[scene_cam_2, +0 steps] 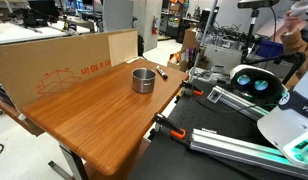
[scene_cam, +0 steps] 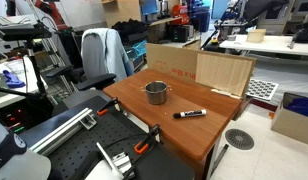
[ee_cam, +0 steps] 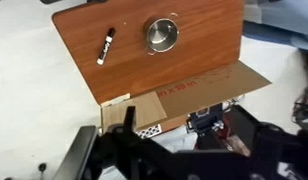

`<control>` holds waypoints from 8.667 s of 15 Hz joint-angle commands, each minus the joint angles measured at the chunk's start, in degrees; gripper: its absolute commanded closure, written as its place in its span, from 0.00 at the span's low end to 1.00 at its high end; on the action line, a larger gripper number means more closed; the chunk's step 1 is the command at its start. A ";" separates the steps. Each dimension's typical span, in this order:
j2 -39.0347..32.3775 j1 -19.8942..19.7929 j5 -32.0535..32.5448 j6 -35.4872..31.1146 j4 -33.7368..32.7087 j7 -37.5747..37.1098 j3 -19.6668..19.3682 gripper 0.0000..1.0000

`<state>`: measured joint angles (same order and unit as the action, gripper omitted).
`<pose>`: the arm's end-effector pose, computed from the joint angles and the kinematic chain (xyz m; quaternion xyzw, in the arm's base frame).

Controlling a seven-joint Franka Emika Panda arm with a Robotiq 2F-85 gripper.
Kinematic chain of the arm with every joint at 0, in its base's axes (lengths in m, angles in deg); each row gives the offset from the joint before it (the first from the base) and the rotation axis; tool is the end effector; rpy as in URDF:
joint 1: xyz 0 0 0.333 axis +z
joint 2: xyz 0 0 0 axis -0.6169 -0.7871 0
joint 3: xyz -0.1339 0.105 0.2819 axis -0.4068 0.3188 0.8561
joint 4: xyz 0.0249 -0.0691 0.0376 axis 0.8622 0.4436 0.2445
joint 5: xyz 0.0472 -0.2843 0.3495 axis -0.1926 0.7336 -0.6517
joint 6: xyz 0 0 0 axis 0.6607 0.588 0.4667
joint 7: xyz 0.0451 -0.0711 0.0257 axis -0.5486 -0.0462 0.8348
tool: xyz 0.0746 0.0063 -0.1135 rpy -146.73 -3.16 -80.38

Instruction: Put the marker inside the cup

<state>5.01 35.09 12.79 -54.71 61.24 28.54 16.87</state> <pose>0.4357 -0.1088 0.5333 -0.9791 0.1112 -0.1427 0.0928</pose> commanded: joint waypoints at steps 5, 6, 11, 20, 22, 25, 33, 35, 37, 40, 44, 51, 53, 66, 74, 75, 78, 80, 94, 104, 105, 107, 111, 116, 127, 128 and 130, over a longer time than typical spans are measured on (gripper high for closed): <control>-0.18 -1.23 -0.77 0.21 -0.58 0.64 0.94 0.00; -0.18 -1.23 -0.77 0.21 -0.58 0.64 0.94 0.00; -5.46 -5.18 -0.49 -9.15 3.51 -3.44 0.31 0.00; -27.07 -6.94 -5.10 -26.78 4.21 -6.65 -1.02 0.00; -32.17 -6.79 -7.27 -29.52 3.12 -5.91 -1.08 0.00; -38.31 -6.75 -11.75 -33.31 2.01 -3.20 -0.59 0.00; -52.16 -8.45 -12.92 -38.07 -2.75 -4.92 0.87 0.00; -54.84 -8.85 -12.49 -37.94 -4.35 -5.85 0.79 0.00; -57.10 -9.27 -12.50 -38.98 -5.50 -6.15 0.97 0.00; -60.14 -9.52 -12.27 -38.84 -7.47 -6.63 1.21 0.00; -63.81 -9.30 -12.29 -39.46 -10.00 -8.21 1.73 0.00; -68.18 -9.12 -11.43 -39.48 -12.30 -8.91 2.76 0.42; -68.06 -9.27 -11.32 -39.38 -12.41 -8.80 2.83 0.57; -61.22 -9.83 -13.28 -40.36 -10.90 -5.08 7.47 0.95; -49.17 -5.32 -10.89 -48.84 -4.93 -3.77 9.42 0.95; -48.09 -4.24 -10.09 -51.29 -3.46 -4.12 9.42 0.95; -47.14 -1.93 -8.92 -58.71 0.64 -3.16 10.40 0.95; -47.48 -0.51 -8.52 -64.21 3.44 -2.49 11.45 0.95; -49.41 -2.86 -5.64 -79.48 13.40 -1.53 21.37 0.95; -49.10 0.38 0.26 -81.30 13.42 -1.40 13.93 0.95; -49.30 0.57 0.56 -81.29 13.00 -1.57 13.44 0.95; -49.53 1.06 1.02 -81.24 12.52 -1.39 12.53 0.95; -49.74 1.54 1.68 -81.22 12.35 -1.71 11.99 0.95; -51.82 1.41 1.81 -81.58 12.48 -3.24 12.91 0.95; -54.31 -0.20 2.64 -81.25 12.44 -6.57 14.51 0.00; -54.19 -0.11 2.52 -81.25 12.50 -6.68 14.40 0.00; -53.39 -0.55 2.66 -81.25 12.61 -7.31 14.83 0.00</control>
<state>-49.42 35.93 13.53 -136.04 73.80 23.28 30.75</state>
